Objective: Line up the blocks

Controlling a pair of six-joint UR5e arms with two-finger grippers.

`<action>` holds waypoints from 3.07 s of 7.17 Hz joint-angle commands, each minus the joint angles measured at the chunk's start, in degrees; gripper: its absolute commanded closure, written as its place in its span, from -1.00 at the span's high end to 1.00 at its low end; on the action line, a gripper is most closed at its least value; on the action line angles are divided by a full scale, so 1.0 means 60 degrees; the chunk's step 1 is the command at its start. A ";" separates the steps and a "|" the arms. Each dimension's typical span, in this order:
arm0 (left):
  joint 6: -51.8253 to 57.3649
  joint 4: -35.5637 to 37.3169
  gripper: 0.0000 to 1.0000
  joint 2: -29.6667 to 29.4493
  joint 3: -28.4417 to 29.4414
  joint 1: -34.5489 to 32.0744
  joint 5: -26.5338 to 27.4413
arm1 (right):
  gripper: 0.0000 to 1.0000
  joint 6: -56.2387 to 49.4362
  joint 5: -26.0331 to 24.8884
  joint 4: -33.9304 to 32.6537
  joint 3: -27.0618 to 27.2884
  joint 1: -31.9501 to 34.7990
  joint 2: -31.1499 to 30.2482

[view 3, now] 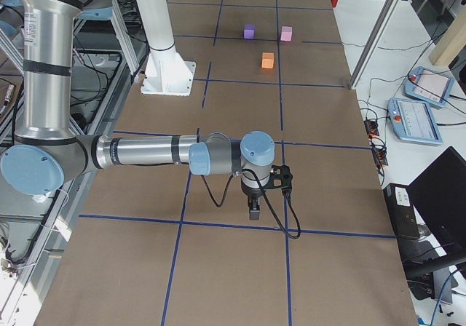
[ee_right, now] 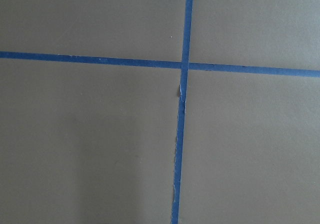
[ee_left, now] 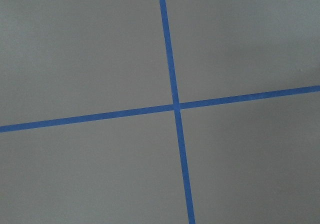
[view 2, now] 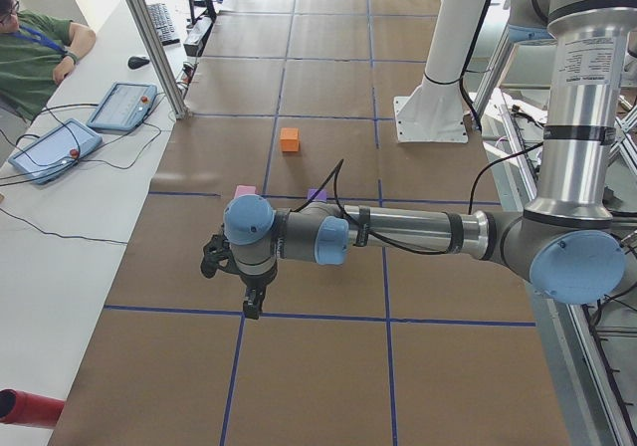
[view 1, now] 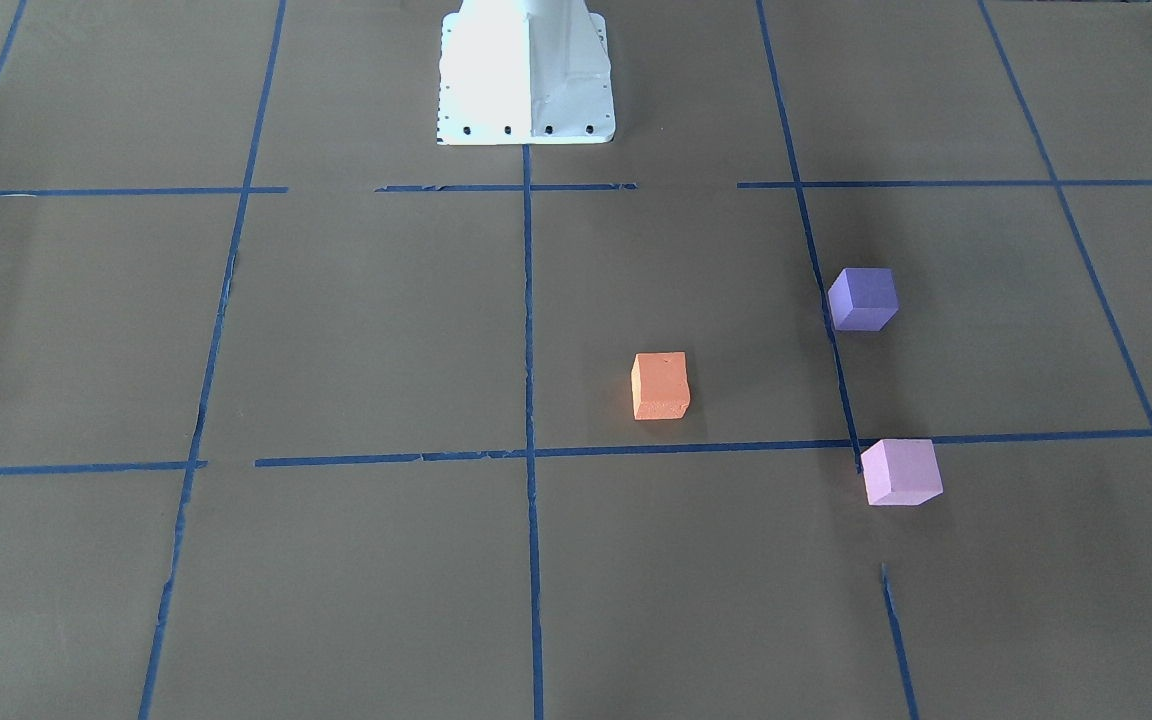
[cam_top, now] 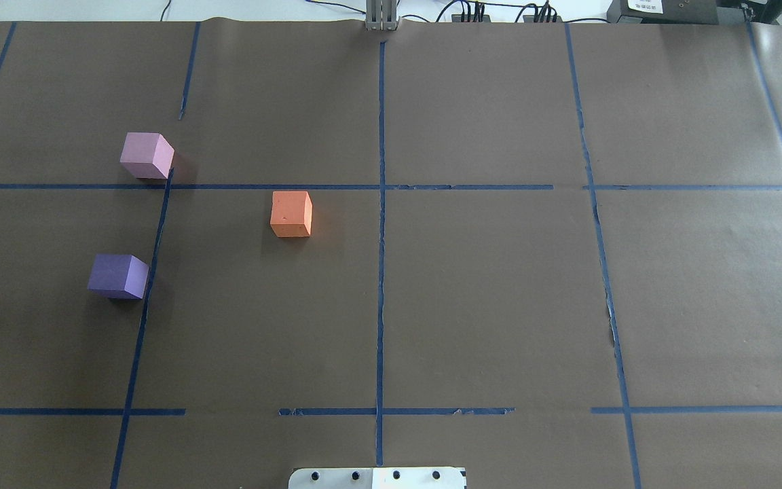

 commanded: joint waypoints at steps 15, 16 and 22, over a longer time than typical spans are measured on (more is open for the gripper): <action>-1.1865 -0.1438 1.00 -0.6559 0.1291 0.8451 0.3549 | 1.00 0.0000 0.0000 0.0000 0.0000 0.0000 0.0000; -1.1880 -0.1438 1.00 -0.6544 0.1539 0.8655 0.3769 | 1.00 0.0000 0.0000 0.0000 0.0000 0.0000 0.0000; -1.1400 -0.1446 -1.00 -0.5818 0.1098 0.8440 0.2982 | 1.00 0.0000 0.0000 0.0000 0.0000 0.0000 0.0000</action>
